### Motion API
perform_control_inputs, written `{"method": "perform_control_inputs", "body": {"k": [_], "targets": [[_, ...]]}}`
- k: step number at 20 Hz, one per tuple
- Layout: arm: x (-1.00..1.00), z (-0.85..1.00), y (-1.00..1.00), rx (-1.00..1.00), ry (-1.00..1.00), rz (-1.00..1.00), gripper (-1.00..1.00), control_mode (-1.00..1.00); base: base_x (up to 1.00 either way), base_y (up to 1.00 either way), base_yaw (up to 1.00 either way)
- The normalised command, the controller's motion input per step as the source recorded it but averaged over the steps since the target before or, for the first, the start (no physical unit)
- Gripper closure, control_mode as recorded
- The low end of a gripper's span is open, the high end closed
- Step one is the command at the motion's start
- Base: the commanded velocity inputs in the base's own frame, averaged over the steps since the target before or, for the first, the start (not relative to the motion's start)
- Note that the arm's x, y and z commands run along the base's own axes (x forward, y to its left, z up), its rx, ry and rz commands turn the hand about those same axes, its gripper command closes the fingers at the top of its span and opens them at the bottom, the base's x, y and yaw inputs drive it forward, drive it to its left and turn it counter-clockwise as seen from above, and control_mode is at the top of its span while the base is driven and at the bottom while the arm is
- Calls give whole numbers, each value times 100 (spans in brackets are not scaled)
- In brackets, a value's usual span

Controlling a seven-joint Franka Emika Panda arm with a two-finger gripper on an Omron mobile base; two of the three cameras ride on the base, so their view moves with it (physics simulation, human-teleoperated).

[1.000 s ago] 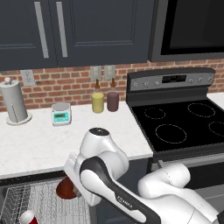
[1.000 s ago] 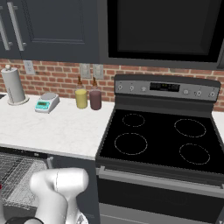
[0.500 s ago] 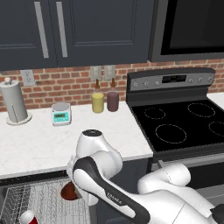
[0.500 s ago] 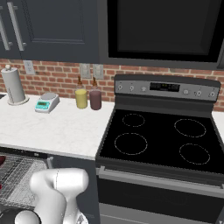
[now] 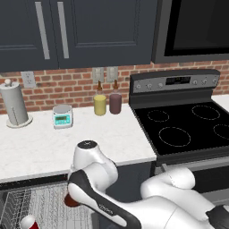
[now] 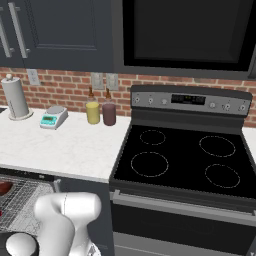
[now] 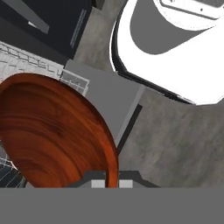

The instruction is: Pick up the cup and bowl from the counter, place them in the dishwasher, and close the dishwasher door.

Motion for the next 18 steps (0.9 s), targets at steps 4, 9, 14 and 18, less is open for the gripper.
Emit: {"method": "perform_control_inputs", "body": {"k": [4,9,14,18], "targets": [[15,-70,0,-6,0,0,100,-100,0,0,0],[20,-63,0,-3,2,0,100,-100,0,0,0],[30,-58,1,-3,6,0,100,-100,0,0,0],[36,-50,6,-4,9,1,100,-100,0,0,0]]}}
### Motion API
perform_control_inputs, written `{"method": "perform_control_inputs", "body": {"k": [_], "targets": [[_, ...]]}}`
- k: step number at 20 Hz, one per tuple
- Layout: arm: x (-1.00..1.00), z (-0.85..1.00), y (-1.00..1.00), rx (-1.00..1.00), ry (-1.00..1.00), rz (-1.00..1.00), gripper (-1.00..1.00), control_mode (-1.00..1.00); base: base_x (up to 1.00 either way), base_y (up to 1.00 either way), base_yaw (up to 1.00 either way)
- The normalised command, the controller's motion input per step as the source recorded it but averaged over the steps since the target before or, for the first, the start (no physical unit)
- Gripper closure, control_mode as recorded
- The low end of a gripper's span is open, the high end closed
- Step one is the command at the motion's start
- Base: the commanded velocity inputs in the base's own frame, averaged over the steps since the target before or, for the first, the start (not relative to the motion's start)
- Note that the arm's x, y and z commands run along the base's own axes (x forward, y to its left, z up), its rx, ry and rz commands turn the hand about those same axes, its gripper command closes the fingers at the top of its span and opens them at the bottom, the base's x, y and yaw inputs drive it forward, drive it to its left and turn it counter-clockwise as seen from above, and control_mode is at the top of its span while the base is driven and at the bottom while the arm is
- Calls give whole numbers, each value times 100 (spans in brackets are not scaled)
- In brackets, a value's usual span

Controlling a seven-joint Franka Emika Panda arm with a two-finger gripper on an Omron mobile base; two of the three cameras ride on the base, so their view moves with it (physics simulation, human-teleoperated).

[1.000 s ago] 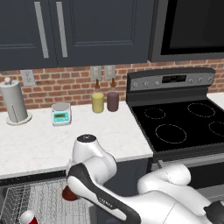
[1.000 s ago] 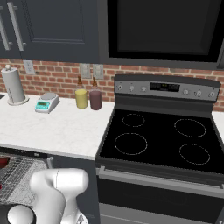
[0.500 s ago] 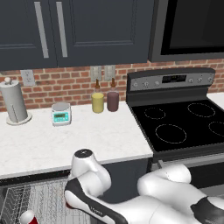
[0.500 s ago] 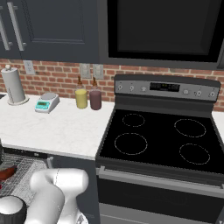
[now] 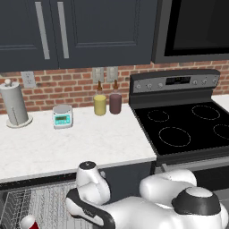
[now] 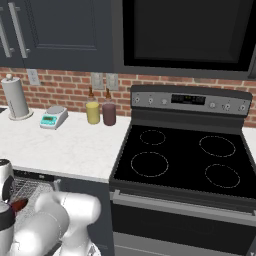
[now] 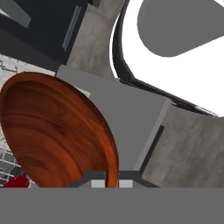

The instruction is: Pick up the cup and bowl from the counter, place them in the dishwasher, and close the dishwasher door.

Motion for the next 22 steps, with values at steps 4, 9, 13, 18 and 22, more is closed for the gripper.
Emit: {"method": "perform_control_inputs", "body": {"k": [4,9,13,18,22], "targets": [[29,-29,14,-3,8,4,100,-100,0,0,0],[29,-17,18,-2,4,9,100,-100,0,0,0],[19,-14,19,-1,0,8,100,-100,0,0,0],[28,-32,18,-1,2,6,100,-100,0,0,0],[34,-42,19,-1,4,6,100,-100,0,0,0]]}}
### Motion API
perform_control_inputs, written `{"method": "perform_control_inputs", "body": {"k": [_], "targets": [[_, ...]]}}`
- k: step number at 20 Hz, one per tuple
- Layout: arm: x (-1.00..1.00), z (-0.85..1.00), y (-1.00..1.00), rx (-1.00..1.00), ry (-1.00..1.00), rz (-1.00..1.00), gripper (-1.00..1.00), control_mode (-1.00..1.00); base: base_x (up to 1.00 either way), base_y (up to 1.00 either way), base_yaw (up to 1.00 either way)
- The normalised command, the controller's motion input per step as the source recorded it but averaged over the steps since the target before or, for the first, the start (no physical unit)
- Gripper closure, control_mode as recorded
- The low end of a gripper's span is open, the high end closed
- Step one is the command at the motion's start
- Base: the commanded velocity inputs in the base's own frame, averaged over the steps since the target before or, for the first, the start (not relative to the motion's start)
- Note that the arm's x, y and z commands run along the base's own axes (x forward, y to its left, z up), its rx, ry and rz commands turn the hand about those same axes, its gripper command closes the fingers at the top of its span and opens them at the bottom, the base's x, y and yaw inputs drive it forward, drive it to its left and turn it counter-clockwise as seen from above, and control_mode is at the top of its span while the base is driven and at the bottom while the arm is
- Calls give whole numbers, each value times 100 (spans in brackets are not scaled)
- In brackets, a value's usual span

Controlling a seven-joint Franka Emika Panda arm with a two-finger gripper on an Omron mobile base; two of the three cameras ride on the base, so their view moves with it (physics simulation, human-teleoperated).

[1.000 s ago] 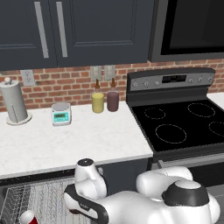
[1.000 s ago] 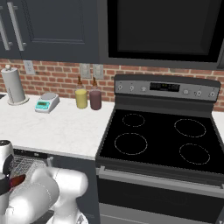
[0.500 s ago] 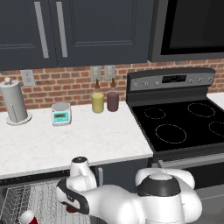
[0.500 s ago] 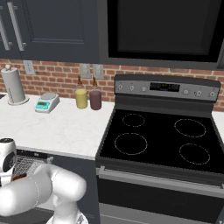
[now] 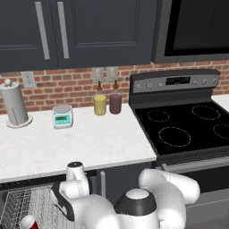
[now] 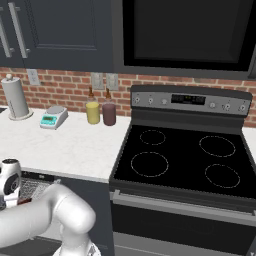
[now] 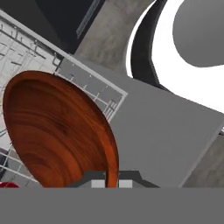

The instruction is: Pick up the cup and bowl from the counter, place them in the dishwasher, and close the dishwasher door.

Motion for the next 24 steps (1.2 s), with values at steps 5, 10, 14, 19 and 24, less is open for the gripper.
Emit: {"method": "perform_control_inputs", "body": {"k": [5,10,14,19,24], "targets": [[27,-49,17,-1,4,5,100,-100,0,0,0],[9,-39,13,-1,0,6,100,-100,0,0,0],[0,-28,21,0,0,7,100,-100,0,0,0],[0,-31,27,0,0,6,100,-100,0,0,0],[0,-30,17,0,0,3,100,-100,0,0,0]]}}
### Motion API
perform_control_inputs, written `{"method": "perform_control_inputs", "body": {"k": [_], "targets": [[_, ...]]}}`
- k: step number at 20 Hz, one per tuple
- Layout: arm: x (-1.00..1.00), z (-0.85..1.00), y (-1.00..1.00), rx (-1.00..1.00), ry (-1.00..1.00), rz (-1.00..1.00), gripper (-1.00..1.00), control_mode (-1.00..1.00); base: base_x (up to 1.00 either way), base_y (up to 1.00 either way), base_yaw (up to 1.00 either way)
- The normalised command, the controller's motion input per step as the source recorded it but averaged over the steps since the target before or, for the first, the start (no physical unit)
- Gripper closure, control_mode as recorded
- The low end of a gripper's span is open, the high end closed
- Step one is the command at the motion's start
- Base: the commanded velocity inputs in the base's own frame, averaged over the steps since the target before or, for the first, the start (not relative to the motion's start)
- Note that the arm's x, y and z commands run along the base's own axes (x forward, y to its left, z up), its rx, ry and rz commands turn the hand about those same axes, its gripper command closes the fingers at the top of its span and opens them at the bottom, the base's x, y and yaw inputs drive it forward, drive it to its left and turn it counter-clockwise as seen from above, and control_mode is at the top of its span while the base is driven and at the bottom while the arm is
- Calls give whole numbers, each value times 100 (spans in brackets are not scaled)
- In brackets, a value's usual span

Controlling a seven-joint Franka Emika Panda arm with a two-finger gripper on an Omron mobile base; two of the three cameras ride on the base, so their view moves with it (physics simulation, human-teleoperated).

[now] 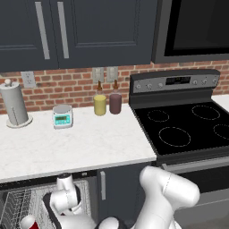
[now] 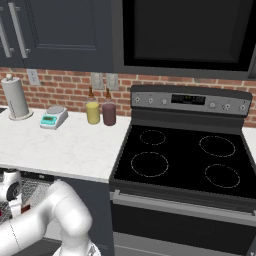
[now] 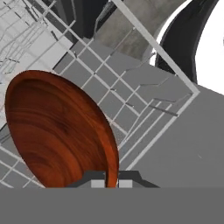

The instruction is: Pick up the cup and bowl from the counter, place them in the dishwasher, and close the dishwasher door.

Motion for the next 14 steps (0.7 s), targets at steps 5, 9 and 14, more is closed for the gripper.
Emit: {"method": "perform_control_inputs", "body": {"k": [5,9,14], "targets": [[0,-37,9,-1,0,2,100,-100,0,0,0],[0,-2,1,0,0,2,100,-100,0,0,0],[0,0,0,0,0,0,-100,-100,0,0,0]]}}
